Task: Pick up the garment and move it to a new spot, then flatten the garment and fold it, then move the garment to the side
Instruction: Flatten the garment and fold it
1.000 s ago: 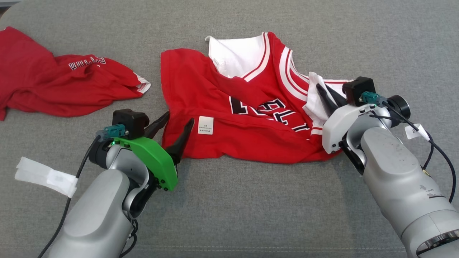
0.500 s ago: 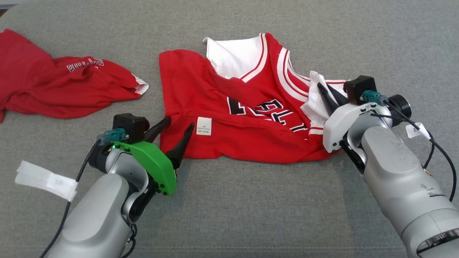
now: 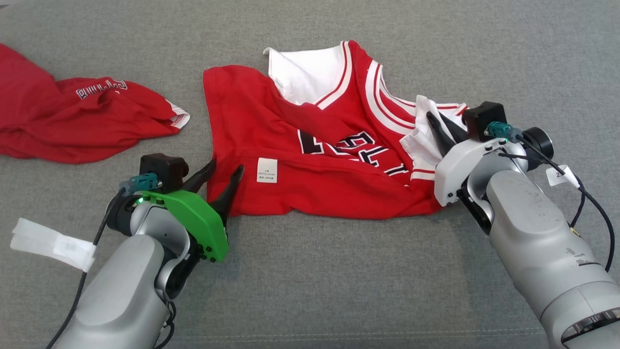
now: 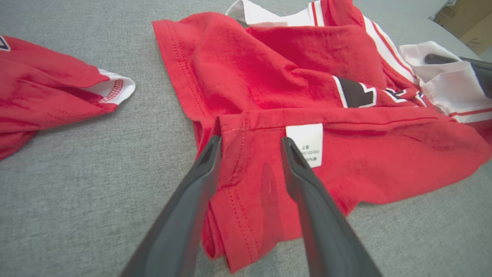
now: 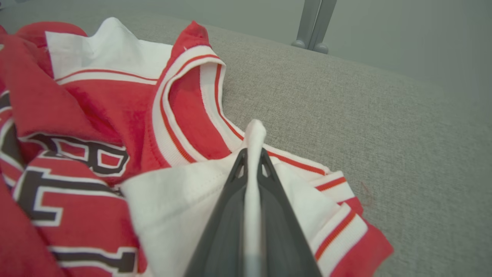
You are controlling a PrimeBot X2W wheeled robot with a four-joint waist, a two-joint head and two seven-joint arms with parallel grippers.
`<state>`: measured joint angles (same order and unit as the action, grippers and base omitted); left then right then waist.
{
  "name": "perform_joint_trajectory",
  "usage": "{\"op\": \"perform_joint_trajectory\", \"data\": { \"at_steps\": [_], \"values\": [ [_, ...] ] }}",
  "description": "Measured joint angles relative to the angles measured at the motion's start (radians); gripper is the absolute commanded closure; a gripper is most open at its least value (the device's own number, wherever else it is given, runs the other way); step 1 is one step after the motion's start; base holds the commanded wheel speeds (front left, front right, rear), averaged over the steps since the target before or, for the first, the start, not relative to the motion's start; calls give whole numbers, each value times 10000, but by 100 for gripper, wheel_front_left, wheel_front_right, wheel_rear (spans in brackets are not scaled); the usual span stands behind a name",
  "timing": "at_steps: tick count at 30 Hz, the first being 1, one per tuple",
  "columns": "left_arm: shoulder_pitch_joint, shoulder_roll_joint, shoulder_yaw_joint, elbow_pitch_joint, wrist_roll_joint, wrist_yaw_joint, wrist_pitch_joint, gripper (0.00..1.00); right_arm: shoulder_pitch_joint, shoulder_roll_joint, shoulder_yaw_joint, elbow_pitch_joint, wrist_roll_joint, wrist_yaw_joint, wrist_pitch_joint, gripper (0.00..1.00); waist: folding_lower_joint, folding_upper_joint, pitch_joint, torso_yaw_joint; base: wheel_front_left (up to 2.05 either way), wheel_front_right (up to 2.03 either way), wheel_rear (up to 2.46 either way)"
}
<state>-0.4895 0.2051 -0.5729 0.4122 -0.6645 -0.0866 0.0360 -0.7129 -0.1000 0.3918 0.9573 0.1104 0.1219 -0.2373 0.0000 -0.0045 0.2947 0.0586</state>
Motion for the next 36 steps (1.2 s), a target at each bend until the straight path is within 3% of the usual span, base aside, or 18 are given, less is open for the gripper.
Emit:
{"op": "perform_joint_trajectory", "data": {
  "at_steps": [2,5,6,8,15,25,30,36],
  "values": [
    [-12,-2,0,10,0,2,0,33,-1,17,0,13,29,0,0,94,0,0,14,-36,0,0,0],
    [-18,-2,0,40,2,2,0,58,-2,29,0,17,44,0,-8,96,0,0,32,-90,0,0,0],
    [-21,-2,0,56,2,2,0,67,-2,29,0,19,52,0,-8,98,0,0,37,-108,0,0,0],
    [-27,0,4,115,2,6,-2,100,-3,29,-2,19,54,0,-8,100,0,0,48,-143,0,0,0],
    [-32,-12,226,247,-52,61,-159,100,-7,61,-142,-119,255,2,-46,100,0,0,3,-231,0,0,0],
    [-520,573,1223,-968,-828,-98,-378,100,-668,17,-1321,-1237,2038,13,-98,100,0,0,-577,-337,0,0,0],
    [-533,959,1647,-1622,-1473,-157,-173,100,-831,25,-857,-2027,2997,13,-8,100,0,0,-1040,-437,0,0,0],
    [-306,909,2021,-2460,-2717,-203,188,100,-654,-40,-483,-3283,4458,13,410,100,0,0,-1560,-605,0,0,0]
  ]
}}
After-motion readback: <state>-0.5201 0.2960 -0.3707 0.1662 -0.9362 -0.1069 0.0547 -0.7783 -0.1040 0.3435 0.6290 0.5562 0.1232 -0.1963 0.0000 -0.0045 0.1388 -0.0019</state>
